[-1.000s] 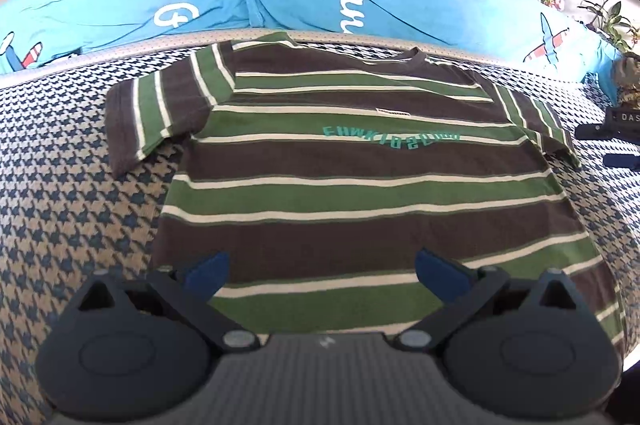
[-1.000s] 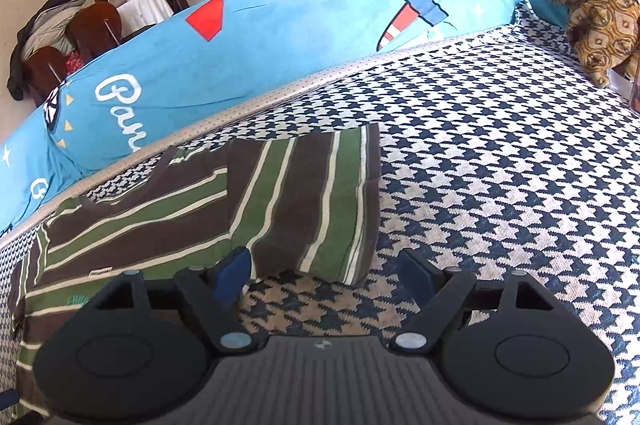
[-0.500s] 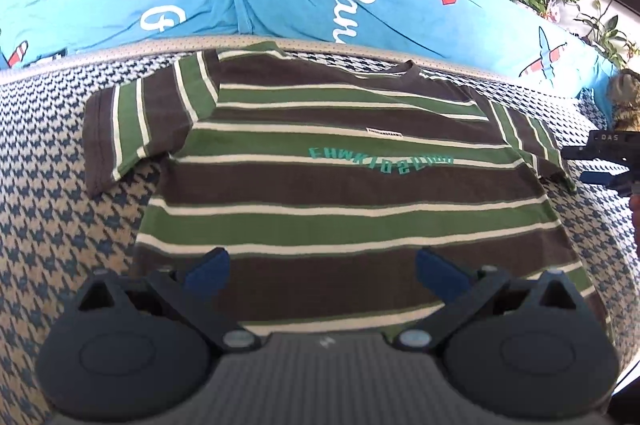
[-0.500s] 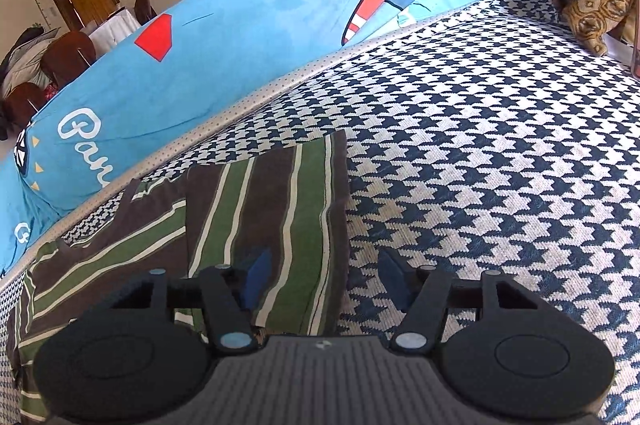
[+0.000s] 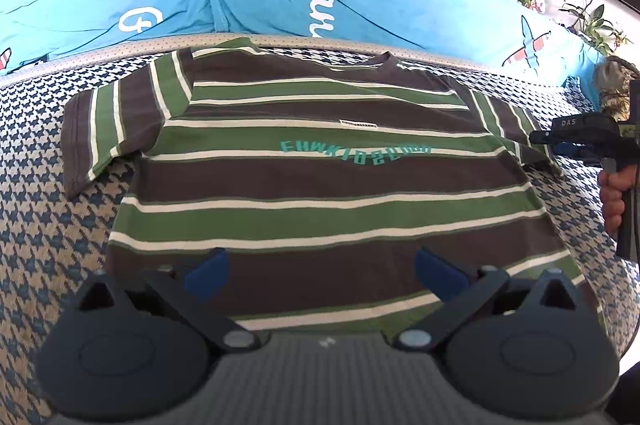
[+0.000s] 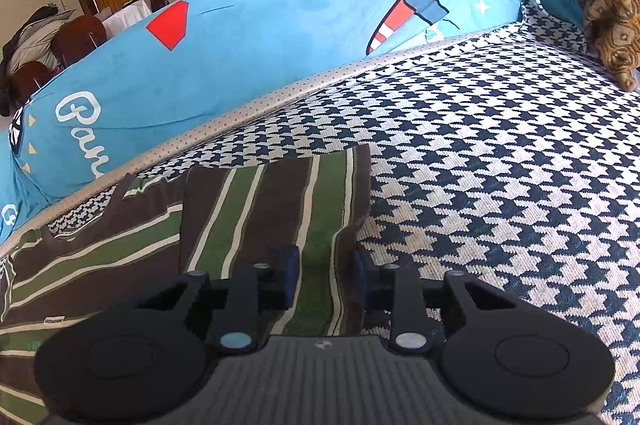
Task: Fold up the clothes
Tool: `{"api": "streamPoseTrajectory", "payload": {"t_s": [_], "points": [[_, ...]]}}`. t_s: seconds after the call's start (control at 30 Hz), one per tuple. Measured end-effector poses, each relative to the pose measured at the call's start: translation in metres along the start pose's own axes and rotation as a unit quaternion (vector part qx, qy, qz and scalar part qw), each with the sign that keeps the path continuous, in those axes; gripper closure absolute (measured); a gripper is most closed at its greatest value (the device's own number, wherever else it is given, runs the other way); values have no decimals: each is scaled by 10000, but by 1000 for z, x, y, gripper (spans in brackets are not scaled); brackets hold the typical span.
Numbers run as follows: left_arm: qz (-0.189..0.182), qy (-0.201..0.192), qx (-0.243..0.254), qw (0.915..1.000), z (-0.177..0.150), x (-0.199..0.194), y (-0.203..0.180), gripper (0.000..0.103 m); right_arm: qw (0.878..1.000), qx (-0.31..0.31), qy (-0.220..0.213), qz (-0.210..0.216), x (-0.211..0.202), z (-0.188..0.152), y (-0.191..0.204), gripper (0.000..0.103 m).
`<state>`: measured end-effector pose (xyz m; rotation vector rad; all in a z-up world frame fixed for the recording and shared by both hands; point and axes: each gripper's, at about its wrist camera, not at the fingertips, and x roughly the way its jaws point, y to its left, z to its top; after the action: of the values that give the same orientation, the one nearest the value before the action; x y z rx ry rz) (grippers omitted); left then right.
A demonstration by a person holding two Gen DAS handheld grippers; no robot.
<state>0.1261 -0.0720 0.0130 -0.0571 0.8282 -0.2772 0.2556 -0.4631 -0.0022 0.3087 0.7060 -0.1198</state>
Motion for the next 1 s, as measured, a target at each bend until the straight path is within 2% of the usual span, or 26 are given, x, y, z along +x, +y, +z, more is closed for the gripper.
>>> {"api": "streamPoseTrajectory", "payload": {"t_s": [0.2,0.4,1.0], "points": [[-11,5,24,10000,-1,0,-2,0,10000,-6,-26,10,2,0,1,93],[18,13,15,10000,-1,1,-2,0,9999,39,-133,-33,-1,1,6,94],[71,38,-45,10000,-2,0,3,0,9977,-21,-427,533,-11,6,43,94]]}}
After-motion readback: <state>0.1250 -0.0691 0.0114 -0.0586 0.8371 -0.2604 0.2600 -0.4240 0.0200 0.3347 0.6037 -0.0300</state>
